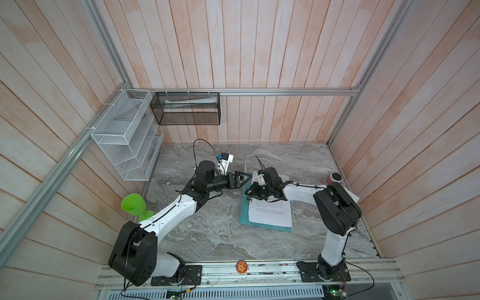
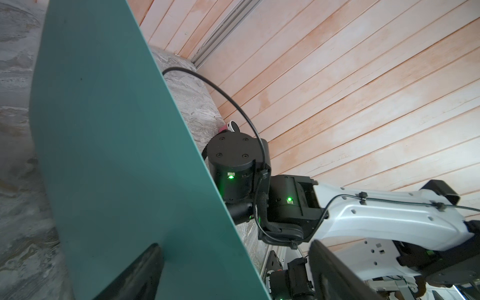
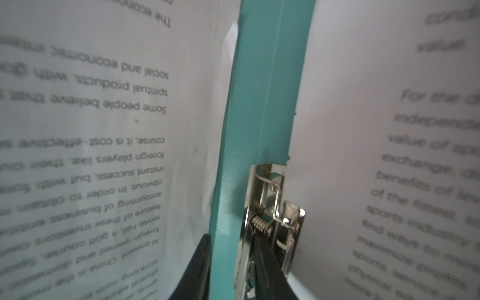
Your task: Put the files into the folder
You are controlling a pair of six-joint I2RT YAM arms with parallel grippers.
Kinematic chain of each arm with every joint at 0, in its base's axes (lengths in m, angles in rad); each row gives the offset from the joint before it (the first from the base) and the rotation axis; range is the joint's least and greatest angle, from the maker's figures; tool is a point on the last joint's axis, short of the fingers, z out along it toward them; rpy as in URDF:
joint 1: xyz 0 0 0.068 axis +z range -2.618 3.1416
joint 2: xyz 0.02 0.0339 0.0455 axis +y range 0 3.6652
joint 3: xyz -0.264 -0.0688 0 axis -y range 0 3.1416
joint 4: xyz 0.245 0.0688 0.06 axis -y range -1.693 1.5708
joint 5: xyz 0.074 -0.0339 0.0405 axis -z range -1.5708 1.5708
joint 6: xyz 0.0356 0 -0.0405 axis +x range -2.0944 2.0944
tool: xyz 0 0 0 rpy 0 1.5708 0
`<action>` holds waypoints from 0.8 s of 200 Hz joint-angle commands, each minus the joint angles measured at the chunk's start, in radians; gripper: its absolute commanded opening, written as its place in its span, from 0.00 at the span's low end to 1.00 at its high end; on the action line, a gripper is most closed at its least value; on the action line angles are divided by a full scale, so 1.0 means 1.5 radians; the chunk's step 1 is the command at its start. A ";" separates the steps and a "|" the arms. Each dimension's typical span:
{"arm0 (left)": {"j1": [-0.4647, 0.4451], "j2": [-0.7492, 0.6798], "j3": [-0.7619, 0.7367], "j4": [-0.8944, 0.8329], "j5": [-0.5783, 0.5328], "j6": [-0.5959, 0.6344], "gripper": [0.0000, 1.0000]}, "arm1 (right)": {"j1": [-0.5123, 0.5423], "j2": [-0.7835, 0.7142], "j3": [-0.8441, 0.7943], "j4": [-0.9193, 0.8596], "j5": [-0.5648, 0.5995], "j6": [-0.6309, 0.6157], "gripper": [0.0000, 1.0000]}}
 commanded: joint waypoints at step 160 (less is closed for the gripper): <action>-0.025 0.054 0.014 0.038 -0.017 0.012 0.90 | -0.022 -0.088 0.075 -0.274 0.248 -0.188 0.46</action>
